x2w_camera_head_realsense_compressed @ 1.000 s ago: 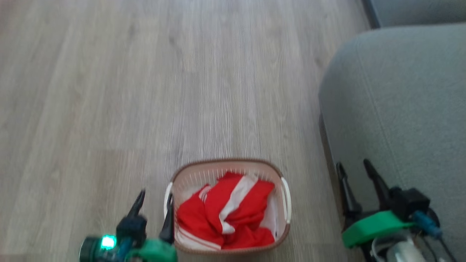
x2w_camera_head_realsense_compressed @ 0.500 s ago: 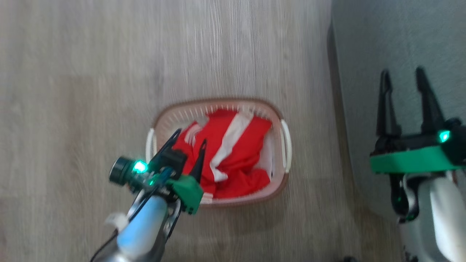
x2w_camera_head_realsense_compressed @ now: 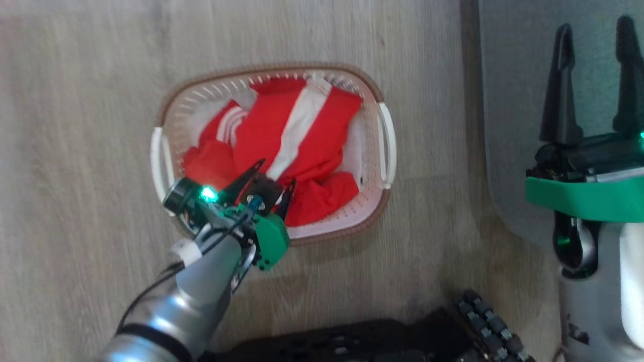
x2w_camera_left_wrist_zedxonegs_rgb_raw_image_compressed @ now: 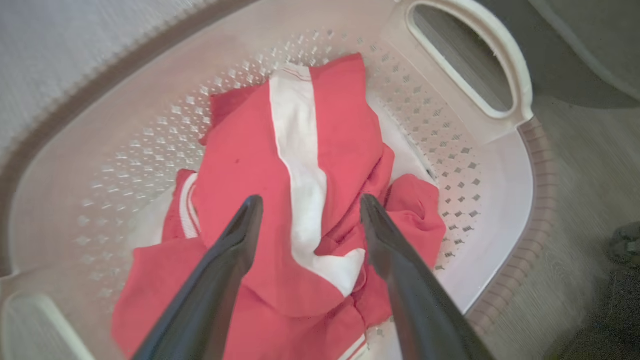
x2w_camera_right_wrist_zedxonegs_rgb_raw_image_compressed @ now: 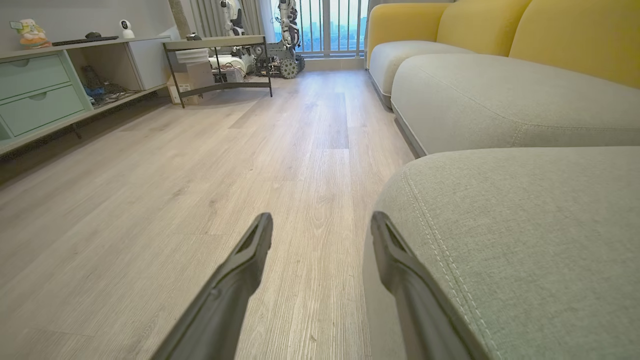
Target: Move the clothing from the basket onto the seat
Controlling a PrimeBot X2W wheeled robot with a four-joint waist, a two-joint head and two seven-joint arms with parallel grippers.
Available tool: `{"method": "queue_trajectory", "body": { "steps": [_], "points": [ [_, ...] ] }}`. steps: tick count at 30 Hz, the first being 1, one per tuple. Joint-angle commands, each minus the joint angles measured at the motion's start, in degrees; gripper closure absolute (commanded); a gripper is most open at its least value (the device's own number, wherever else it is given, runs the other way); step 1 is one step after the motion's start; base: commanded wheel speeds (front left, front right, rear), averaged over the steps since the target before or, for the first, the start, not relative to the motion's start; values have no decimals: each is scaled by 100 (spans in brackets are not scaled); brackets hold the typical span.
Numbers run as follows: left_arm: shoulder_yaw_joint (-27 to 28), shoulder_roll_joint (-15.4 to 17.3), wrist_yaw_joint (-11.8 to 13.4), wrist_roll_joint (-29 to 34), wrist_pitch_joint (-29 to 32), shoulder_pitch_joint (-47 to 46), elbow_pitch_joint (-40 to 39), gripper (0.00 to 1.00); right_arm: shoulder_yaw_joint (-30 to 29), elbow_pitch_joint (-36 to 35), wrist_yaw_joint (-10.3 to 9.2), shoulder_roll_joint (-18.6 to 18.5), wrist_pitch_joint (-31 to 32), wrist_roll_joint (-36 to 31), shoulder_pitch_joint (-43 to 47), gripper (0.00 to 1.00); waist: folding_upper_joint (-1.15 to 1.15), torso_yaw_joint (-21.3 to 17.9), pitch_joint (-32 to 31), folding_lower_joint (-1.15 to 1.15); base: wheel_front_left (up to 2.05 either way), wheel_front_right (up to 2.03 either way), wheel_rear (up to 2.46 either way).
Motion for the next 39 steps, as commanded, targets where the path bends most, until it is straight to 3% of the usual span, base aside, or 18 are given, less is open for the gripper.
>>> {"method": "queue_trajectory", "body": {
  "steps": [1, 6, 13, 14, 15, 17, 25, 28, 39],
  "points": [
    [-7, 49, 30, -71, -71, -89, 40, 0, 175, -300, -1, -54, -37, 12, -59, 0, 0, -166, 307, 0, 0, 0, 0],
    [-170, 49, 400, -235, -71, -496, 451, 0, 209, -578, -1, -54, -37, 74, -102, 0, 0, -258, 571, 0, 0, 0, 0],
    [-361, 49, 370, -452, 135, -753, 961, 3, 246, -572, -1, -54, -37, 102, -144, 0, 0, -319, 695, 0, 0, 0, 0],
    [-386, 49, 375, -485, 139, -781, 1002, 25, 251, -564, -1, -54, -37, 111, -153, 0, 0, -325, 699, 0, 0, 0, 0],
    [-409, 49, 381, -521, 139, -801, 1038, 56, 258, -555, -1, -54, -37, 121, -161, 0, 0, -330, 698, 0, 0, 0, 0],
    [-469, 49, 335, -600, 167, -818, 1090, 100, 271, -531, -1, -54, -37, 131, -171, 0, 0, -332, 681, 0, 0, 0, 0],
    [-710, 49, 214, -1012, 84, -669, 886, 100, 258, -305, -1, -54, -37, 128, -156, 0, 0, -218, 253, 0, 0, 0, 0],
    [-873, 49, 34, -1170, 26, -543, 687, 100, 226, -168, -1, -54, -37, 94, -125, 0, 0, -136, -79, 0, 0, 0, 0],
    [-1068, 49, -112, -1612, -69, 38, -452, 100, 286, 706, -1, -54, -37, 1, 467, 0, 0, 314, -2029, 0, 0, 0, 0]
  ]
}}
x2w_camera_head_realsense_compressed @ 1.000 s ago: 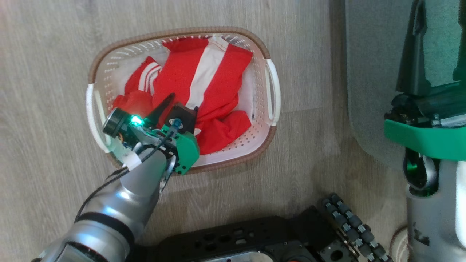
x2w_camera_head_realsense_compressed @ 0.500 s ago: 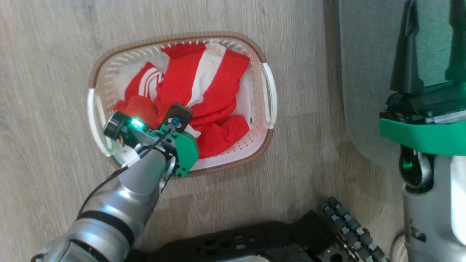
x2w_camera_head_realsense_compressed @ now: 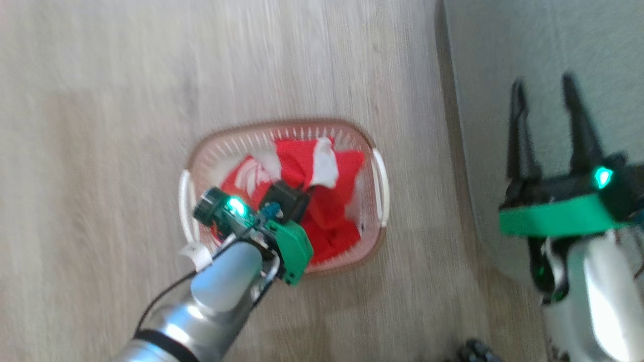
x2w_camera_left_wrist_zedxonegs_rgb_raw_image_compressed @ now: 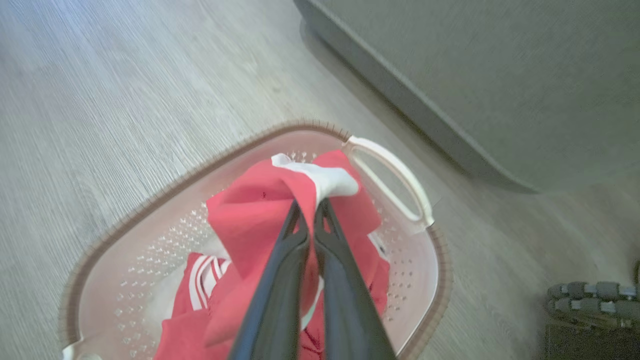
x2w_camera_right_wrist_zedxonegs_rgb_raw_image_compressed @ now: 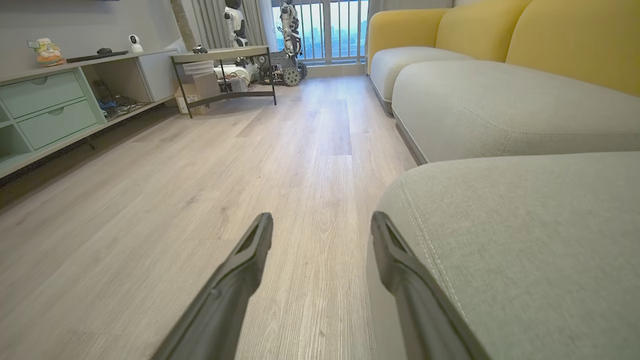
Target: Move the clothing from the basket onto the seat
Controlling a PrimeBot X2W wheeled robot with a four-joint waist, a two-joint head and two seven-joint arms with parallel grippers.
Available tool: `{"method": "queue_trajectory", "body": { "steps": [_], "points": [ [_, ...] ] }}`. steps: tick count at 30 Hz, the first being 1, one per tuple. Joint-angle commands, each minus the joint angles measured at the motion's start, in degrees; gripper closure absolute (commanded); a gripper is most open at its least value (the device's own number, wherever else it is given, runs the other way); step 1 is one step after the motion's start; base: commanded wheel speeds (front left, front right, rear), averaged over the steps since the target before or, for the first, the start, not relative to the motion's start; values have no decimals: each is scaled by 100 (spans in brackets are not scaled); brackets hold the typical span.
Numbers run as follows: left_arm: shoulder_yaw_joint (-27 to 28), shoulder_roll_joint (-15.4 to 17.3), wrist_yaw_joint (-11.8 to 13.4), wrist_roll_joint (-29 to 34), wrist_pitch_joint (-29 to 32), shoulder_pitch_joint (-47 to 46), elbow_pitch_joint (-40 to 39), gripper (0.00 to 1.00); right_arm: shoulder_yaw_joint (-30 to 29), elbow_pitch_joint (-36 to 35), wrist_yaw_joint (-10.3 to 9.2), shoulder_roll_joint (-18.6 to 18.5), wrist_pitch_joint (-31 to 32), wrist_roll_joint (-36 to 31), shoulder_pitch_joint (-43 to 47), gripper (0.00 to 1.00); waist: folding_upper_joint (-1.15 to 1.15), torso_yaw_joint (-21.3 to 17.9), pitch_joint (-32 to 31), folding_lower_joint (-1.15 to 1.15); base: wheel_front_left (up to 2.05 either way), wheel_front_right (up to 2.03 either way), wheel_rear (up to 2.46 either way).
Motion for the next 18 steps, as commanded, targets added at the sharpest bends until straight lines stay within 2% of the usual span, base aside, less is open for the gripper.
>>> {"method": "queue_trajectory", "body": {
  "steps": [1, 6, 7, 9, 11, 12, 18],
  "points": [
    [110, 42, -24, -80, -77, 194, -292, 100, 166, -37, -2, -51, -37, -41, 272, 0, 0, 321, -1020, 0, 0, 0, 0],
    [279, 42, -52, -192, -77, 448, -721, 100, 249, 344, -2, -51, -37, -9, 723, 0, 0, 448, -2016, 0, 0, 0, 0],
    [279, 42, -52, -192, -77, 448, -721, 100, 249, 344, -2, -51, -37, -9, 723, 0, 0, 448, -2016, 0, 0, 0, 0],
    [430, 79, -99, -214, -78, 545, -934, 100, 301, 512, -2, -51, -37, 9, 966, 0, 0, 477, -2554, 0, 0, 0, 0],
    [493, 101, -110, -233, -78, 569, -1004, 100, 313, 553, -2, -51, -37, 20, 1043, 0, 0, 482, -2701, 0, 0, 0, 0],
    [620, 150, -120, -268, -78, 603, -1138, 100, 333, 654, -2, -51, -37, 25, 1194, 0, 0, 490, -3018, 0, 0, 0, 0],
    [841, 251, -139, -298, -78, 459, -1455, 100, 386, 791, -2, -51, -37, 26, 1423, 0, 0, 520, -3444, 0, 0, 0, 0]
  ]
}}
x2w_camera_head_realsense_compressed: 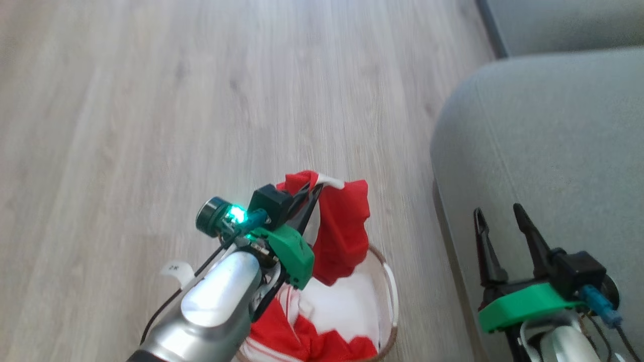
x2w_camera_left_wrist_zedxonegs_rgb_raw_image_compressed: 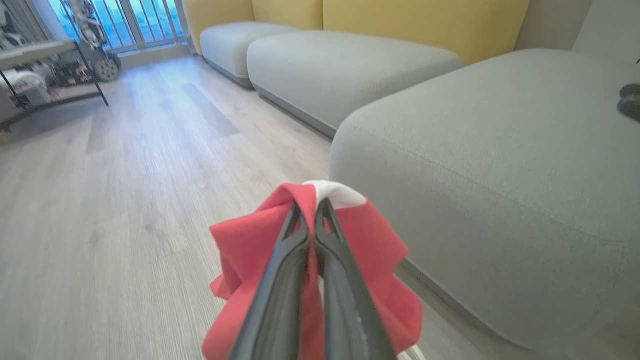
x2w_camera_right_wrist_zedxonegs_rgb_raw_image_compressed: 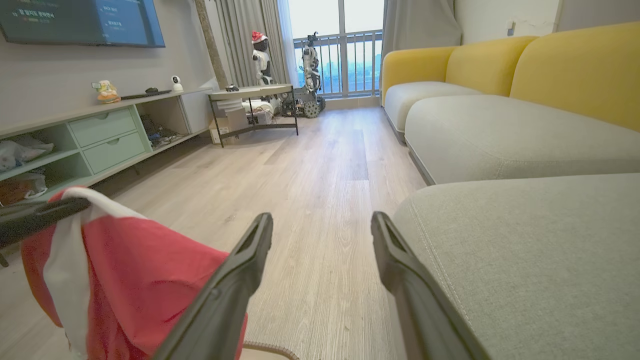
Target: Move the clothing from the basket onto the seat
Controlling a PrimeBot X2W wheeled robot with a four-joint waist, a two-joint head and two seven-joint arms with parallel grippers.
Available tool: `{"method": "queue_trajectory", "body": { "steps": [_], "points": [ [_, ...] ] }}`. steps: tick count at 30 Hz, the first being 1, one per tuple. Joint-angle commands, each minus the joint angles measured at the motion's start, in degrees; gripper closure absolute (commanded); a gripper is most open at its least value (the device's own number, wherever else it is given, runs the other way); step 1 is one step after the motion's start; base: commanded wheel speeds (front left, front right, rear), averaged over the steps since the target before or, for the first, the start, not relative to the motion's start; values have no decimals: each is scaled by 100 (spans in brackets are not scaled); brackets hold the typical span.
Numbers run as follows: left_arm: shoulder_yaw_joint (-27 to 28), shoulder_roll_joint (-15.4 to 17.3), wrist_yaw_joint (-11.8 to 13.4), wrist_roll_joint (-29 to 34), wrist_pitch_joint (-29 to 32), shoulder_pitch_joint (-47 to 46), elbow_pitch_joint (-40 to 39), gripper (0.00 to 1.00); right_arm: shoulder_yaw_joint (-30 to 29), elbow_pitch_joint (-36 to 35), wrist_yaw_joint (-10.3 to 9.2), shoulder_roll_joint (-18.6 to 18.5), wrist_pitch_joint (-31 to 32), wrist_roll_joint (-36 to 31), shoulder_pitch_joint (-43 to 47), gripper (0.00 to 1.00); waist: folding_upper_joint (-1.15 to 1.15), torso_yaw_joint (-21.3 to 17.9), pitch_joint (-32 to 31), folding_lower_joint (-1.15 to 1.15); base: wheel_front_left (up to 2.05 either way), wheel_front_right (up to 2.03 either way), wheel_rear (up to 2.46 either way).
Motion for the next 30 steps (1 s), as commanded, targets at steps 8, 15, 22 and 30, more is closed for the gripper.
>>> {"method": "queue_trajectory", "body": {
  "steps": [8, 15, 22, 30],
  "points": [
    [317, 37, -25, -116, 10, -827, -391, 100, 495, -8, -1, -55, -37, -62, -99, 0, -1, 170, -678, 1, 0, 0, 0],
    [292, -78, 95, -259, 173, -1351, -469, 100, 1332, 487, -1, -55, -37, -176, -455, 0, -1, 126, -748, 1, 0, 0, 0],
    [79, -111, 155, -434, 277, -1595, -637, 100, 1735, 1050, -1, -55, -37, -434, -1092, 0, -1, 107, -757, 1, 0, 0, 0],
    [-272, -115, 291, -741, 282, -1697, -895, 100, 1939, 1552, -1, -55, -37, -615, -1778, 0, -1, 172, -733, 1, 0, 0, 0]
  ]
}}
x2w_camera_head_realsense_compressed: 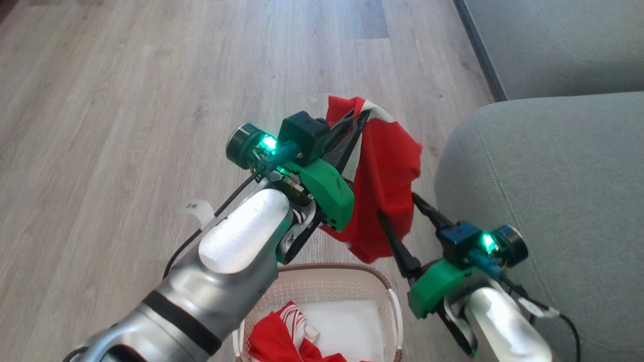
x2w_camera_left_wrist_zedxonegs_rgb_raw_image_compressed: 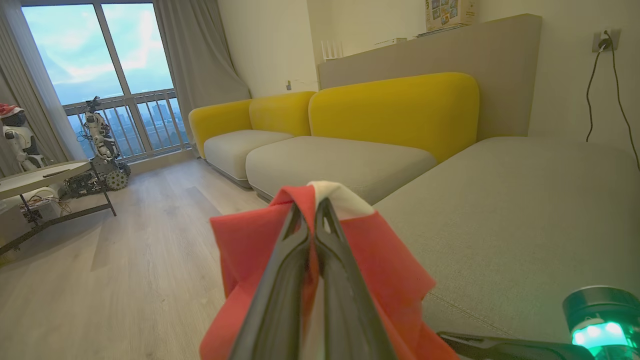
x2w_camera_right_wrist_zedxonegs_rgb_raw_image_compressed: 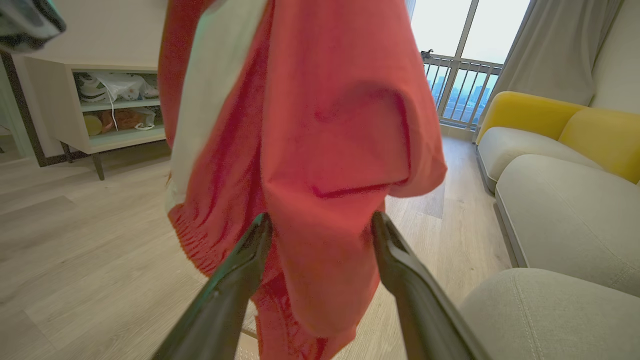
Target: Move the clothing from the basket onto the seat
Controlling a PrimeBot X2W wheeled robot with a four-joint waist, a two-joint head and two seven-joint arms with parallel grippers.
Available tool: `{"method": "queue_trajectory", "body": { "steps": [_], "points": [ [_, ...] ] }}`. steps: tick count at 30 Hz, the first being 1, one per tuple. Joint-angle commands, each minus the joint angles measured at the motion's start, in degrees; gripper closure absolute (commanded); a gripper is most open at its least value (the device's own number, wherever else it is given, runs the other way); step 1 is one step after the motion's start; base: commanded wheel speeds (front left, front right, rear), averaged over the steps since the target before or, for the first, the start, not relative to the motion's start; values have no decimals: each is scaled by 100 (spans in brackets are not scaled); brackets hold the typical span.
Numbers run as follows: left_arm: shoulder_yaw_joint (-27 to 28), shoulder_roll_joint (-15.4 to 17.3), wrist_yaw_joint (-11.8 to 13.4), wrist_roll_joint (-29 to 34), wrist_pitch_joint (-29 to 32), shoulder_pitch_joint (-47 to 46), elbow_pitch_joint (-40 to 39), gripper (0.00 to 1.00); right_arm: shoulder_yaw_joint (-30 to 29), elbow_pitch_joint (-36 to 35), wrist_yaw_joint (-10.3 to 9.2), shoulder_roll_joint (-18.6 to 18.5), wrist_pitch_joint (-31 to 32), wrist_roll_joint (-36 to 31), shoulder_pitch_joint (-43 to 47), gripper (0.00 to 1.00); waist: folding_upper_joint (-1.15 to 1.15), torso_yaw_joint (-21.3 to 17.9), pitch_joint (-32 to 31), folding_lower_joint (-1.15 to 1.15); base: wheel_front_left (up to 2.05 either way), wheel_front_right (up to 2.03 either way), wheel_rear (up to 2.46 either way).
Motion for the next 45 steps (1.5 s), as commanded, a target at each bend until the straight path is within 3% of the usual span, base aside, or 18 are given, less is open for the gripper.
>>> {"method": "queue_trajectory", "body": {
  "steps": [1, 6, 7, 8, 9, 10, 11, 15, 16, 17, 18, 19, 32, 45],
  "points": [
    [137, 64, 66, -62, -35, -509, -207, 100, 152, -53, -2, 0, -38, -5, -438, 0, 0, 31, 16, 1, 0, 0, 0],
    [-18, 64, 140, -175, -89, -551, -257, 100, 378, 267, -2, 0, -38, 69, -681, 2, 0, 103, 49, 1, 0, 0, 0],
    [-42, 64, 152, -199, -99, -548, -257, 100, 429, 310, -2, 0, -38, 100, -719, 43, 0, 115, 55, 1, 0, 0, 0],
    [-63, 64, 168, -220, -107, -544, -254, 100, 458, 341, -2, 0, -38, 126, -755, 65, 0, 122, 63, 1, 0, 0, 0],
    [-63, 64, 168, -220, -107, -544, -254, 100, 458, 341, -2, 0, -38, 126, -755, 65, 0, 122, 63, 1, 0, 0, 0],
    [-77, 64, 183, -240, -115, -541, -246, 100, 473, 352, -2, 0, -38, 158, -787, 94, 0, 127, 75, 1, 0, 0, 0],
    [-85, 64, 213, -280, -134, -530, -215, 100, 472, 344, -2, 0, -38, 205, -832, 100, 0, 128, 93, 1, 0, 0, 0],
    [-38, 64, 287, -331, -180, -487, -152, 100, 369, 242, -2, 0, -38, 219, -858, 100, 0, 109, 112, 1, 0, 0, 0],
    [-14, 64, 303, -348, -201, -466, -129, 95, 328, 197, -2, 0, -38, 222, -862, 100, 0, 94, 118, 1, 0, 0, 0],
    [3, 66, 311, -358, -220, -444, -102, 66, 286, 154, -2, 0, -38, 214, -868, 100, 0, 78, 123, 1, 0, 0, 0],
    [23, 73, 320, -369, -238, -417, -71, 23, 241, 103, -2, 0, -38, 197, -876, 100, 0, 58, 128, 1, 0, 0, 0],
    [49, 81, 327, -389, -254, -385, -41, 0, 190, 47, -2, 0, -38, 177, -885, 100, 0, 34, 134, 1, 0, 0, 0],
    [281, 163, 326, -543, -369, 206, 128, 0, -679, -537, -2, 0, -38, -349, -914, 100, 0, -492, 211, 1, 0, 0, 0],
    [480, 219, 291, -250, -382, 1009, -125, 0, -1094, -742, -2, -169, -38, -740, -981, 100, 0, -1633, 333, 1, 0, 0, 0]
  ]
}}
